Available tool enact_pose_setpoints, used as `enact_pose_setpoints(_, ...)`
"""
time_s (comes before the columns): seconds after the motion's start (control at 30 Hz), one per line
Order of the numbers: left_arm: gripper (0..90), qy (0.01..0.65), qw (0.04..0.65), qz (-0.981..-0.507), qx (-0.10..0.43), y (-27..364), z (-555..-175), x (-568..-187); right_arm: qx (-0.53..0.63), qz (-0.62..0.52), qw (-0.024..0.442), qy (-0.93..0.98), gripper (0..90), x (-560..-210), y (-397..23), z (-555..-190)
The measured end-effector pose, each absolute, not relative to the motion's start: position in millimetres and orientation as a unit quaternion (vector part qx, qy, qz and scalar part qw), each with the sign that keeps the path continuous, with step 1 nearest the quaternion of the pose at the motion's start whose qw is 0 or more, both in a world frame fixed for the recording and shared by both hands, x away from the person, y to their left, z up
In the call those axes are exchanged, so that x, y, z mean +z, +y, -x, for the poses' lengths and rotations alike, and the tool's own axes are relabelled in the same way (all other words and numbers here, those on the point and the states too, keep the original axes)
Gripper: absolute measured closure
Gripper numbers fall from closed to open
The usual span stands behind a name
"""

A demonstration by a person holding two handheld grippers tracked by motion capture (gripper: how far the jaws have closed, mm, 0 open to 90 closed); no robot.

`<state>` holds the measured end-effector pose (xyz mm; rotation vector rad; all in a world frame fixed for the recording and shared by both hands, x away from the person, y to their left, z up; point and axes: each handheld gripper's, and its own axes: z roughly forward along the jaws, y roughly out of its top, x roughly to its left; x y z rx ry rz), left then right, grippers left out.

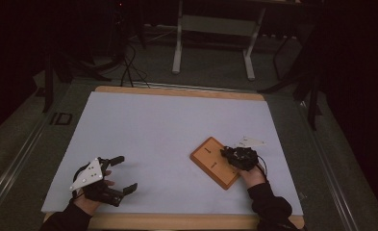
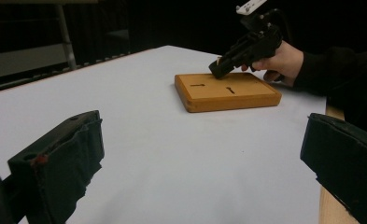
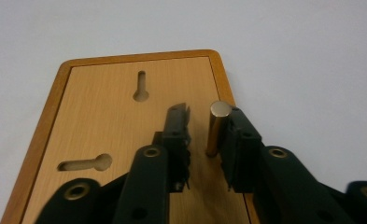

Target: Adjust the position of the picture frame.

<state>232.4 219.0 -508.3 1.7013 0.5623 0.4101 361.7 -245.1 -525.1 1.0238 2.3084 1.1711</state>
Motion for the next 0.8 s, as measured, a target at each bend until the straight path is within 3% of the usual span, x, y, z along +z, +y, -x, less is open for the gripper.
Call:
enact_pose_setpoints(0.13, 0.0, 0.243, 0.607, -0.736, 0.177, 219.2, -232.5, -508.4, 0.409, -0.374, 0.185, 0.811, 83.3, -525.1, -244.6, -363.3)
enact_pose_setpoints(0.4, 0.0, 0.245, 0.607, -0.736, 0.177, 218.5, -233.0, -509.0, 0.42, -0.392, 0.158, 0.803, 84.6, -524.8, -248.9, -367.8)
enact_pose_setpoints(0.8, 0.0, 0.247, 0.607, -0.734, 0.177, 219.4, -232.8, -509.1, 0.429, -0.386, 0.159, 0.801, 85.0, -524.0, -250.7, -367.3)
